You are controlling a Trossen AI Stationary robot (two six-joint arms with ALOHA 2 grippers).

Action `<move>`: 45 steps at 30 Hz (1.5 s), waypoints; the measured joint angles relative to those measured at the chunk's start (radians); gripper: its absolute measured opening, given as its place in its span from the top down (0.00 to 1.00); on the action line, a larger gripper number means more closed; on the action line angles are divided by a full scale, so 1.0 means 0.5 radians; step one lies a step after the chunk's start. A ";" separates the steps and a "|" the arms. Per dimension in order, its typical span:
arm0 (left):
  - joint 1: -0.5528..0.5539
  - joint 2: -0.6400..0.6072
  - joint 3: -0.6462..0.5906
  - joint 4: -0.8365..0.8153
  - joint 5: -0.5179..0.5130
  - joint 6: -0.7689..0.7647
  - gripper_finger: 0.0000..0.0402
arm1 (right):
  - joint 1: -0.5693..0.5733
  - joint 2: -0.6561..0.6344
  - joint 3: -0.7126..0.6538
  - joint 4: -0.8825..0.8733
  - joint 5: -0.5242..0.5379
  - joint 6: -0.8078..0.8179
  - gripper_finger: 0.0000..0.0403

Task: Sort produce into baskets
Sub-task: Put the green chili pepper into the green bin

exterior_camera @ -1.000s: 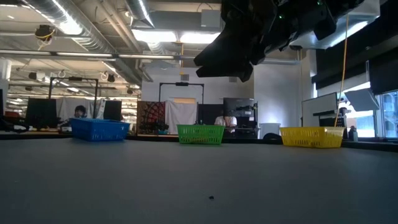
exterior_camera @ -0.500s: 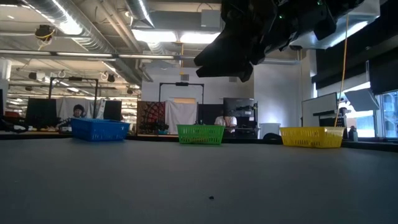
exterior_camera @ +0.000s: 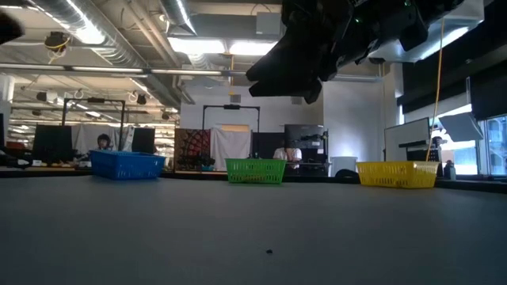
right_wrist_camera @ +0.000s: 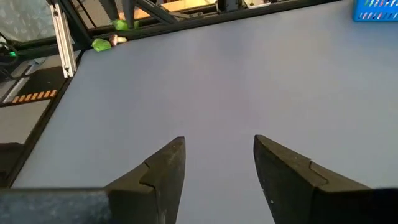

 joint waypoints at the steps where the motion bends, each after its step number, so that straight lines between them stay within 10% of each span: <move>1: 0.022 -0.028 0.000 0.018 -0.069 -0.012 0.86 | 0.000 0.000 0.000 0.020 -0.003 0.014 0.51; 17: 0.506 -0.077 0.000 0.784 -0.778 0.431 0.85 | 0.000 0.011 -0.001 0.374 -0.040 0.019 0.25; 45: 0.935 0.345 0.001 2.167 -0.730 1.154 0.85 | 0.000 0.137 -0.001 0.770 -0.054 -0.028 0.32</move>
